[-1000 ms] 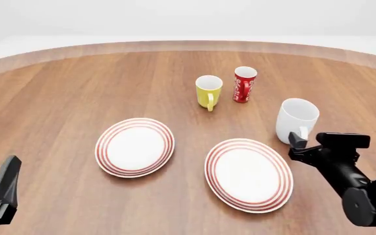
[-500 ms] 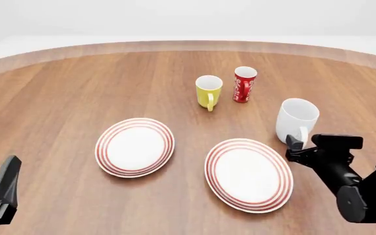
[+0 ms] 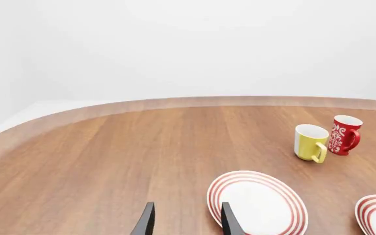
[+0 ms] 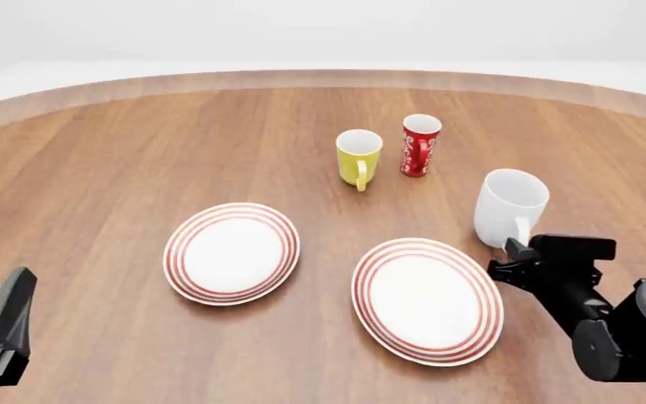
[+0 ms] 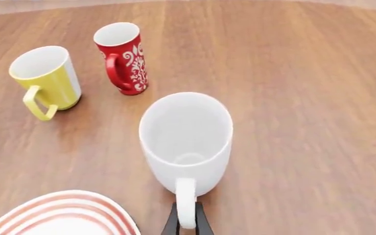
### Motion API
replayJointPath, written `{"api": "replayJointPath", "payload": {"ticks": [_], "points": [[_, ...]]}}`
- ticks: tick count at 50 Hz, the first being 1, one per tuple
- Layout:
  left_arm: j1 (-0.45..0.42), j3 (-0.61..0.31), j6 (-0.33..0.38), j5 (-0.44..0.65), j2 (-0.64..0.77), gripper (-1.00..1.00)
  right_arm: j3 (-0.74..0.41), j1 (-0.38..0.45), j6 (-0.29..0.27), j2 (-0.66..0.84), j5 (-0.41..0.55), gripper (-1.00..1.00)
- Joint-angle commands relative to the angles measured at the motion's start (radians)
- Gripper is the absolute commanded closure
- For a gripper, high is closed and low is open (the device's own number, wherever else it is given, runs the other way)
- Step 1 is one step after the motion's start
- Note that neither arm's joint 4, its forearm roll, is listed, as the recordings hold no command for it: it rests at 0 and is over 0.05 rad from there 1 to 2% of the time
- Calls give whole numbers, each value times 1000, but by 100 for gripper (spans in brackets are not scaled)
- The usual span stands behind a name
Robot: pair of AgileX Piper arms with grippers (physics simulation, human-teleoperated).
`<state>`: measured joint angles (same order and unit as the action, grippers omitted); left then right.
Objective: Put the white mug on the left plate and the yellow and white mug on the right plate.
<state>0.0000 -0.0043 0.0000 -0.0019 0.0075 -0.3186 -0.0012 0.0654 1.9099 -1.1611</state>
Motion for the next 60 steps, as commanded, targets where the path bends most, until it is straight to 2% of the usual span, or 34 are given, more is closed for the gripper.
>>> {"api": "replayJointPath", "payload": {"ticks": [1, 23, 30, 39, 46, 49, 55, 57, 58, 60], "points": [[0, 0, 0, 0, 0, -100, -2, 2, 3, 6, -1, 100], [0, 0, 0, 0, 0, -100, 17, 7, 6, -57, 23, 100], [0, 0, 0, 0, 0, -100, 50, 9, -14, -204, 94, 100], [0, 0, 0, 0, 0, -100, 74, 8, -17, -302, 143, 100], [0, 0, 0, 0, 0, -100, 95, 11, -27, -458, 243, 100], [0, 0, 0, 0, 0, -100, 105, 19, -29, -578, 330, 100], [0, 0, 0, 0, 0, -100, 111, 38, -36, -721, 444, 100], [0, 0, 0, 0, 0, -100, 111, 38, -36, -723, 446, 100], [0, 0, 0, 0, 0, -100, 109, 47, -38, -782, 495, 100], [0, 0, 0, 0, 0, -100, 107, 52, -41, -810, 521, 100]]}}
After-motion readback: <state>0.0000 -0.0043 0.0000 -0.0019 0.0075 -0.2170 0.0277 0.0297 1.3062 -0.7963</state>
